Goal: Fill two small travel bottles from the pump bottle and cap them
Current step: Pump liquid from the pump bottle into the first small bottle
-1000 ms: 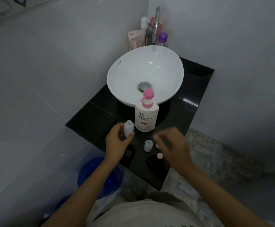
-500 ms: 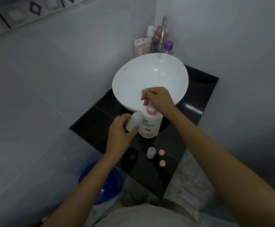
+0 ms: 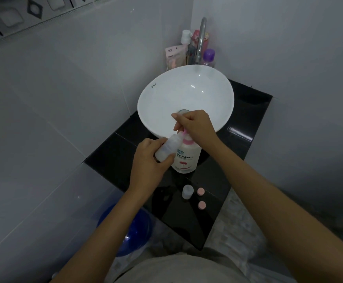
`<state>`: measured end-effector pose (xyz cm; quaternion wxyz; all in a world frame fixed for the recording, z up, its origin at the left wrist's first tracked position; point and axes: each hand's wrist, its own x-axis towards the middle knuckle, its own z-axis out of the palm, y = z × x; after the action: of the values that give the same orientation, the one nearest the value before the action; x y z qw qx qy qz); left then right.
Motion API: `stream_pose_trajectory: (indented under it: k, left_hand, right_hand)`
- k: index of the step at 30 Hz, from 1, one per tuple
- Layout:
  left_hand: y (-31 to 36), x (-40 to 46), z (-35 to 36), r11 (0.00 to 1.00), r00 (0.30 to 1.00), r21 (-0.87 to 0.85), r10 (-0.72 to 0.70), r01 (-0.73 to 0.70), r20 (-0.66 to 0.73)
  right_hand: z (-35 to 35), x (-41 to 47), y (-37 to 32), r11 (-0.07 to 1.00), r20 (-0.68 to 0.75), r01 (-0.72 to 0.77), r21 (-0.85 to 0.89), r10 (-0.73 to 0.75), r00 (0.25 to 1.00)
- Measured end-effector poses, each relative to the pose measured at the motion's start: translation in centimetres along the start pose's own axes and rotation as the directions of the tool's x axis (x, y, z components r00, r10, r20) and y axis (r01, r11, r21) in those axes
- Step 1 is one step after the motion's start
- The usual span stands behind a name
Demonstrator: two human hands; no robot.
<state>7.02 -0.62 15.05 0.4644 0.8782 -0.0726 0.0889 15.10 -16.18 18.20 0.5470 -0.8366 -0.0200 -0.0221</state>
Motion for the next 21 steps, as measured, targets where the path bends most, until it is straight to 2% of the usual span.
stream_pose_trajectory:
  k: [5,8,14,21]
  left_hand:
    - [0.1,0.1,-0.2,0.997,0.999,-0.073,-0.03,0.032,0.026]
    - [-0.1,0.2,-0.3,0.992,0.998,-0.118,-0.032,0.038,0.056]
    - [-0.6,0.4,-0.6,0.969,0.986,-0.227,-0.058,0.093,0.157]
    - [-1.2,0.7,-0.4,0.958,0.973,-0.251,-0.081,0.136,0.216]
  right_hand:
    - [-0.6,0.5,-0.8,0.989,0.091,-0.081,0.119,0.071,0.993]
    - [-0.1,0.5,-0.6,0.991,0.078,-0.103,0.085,0.097,0.992]
    - [0.2,0.2,0.0,0.97,0.119,-0.165,0.18,0.145,0.982]
    - [0.6,-0.4,0.9,0.979,0.094,-0.16,0.124,0.149,0.984]
